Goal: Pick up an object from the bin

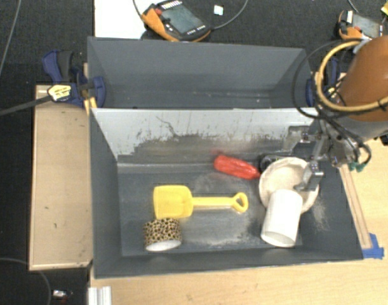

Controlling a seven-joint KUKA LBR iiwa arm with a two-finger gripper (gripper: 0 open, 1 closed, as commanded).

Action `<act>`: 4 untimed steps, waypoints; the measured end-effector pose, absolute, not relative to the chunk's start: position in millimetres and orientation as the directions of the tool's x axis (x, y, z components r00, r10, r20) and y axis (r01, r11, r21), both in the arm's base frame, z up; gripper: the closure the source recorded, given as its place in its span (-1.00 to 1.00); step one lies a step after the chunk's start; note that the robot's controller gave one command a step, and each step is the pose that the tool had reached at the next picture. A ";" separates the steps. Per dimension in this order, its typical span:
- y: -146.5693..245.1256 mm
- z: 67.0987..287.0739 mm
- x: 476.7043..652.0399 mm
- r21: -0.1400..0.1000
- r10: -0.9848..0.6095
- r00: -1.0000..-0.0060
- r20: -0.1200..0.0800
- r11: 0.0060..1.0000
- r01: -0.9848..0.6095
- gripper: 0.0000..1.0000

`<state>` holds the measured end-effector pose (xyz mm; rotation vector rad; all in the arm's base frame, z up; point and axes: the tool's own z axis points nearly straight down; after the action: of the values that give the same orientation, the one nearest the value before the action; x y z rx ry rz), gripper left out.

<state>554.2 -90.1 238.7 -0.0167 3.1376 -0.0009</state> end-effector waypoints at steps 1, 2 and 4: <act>-90.1 238.7 554.2 -0.001 -0.011 -1.000 -0.004 1.000 -0.011 -1.00; -82.3 228.1 554.5 -0.003 0.020 -1.000 -0.011 1.000 0.020 -1.00; -89.0 137.2 551.4 -0.004 -0.101 -0.995 -0.019 0.995 -0.101 -1.00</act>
Offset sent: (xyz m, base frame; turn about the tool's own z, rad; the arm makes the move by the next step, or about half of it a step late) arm -0.0026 0.0358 -0.0442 0.0666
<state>551.4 -89.0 137.2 -0.1575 3.1187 -0.0041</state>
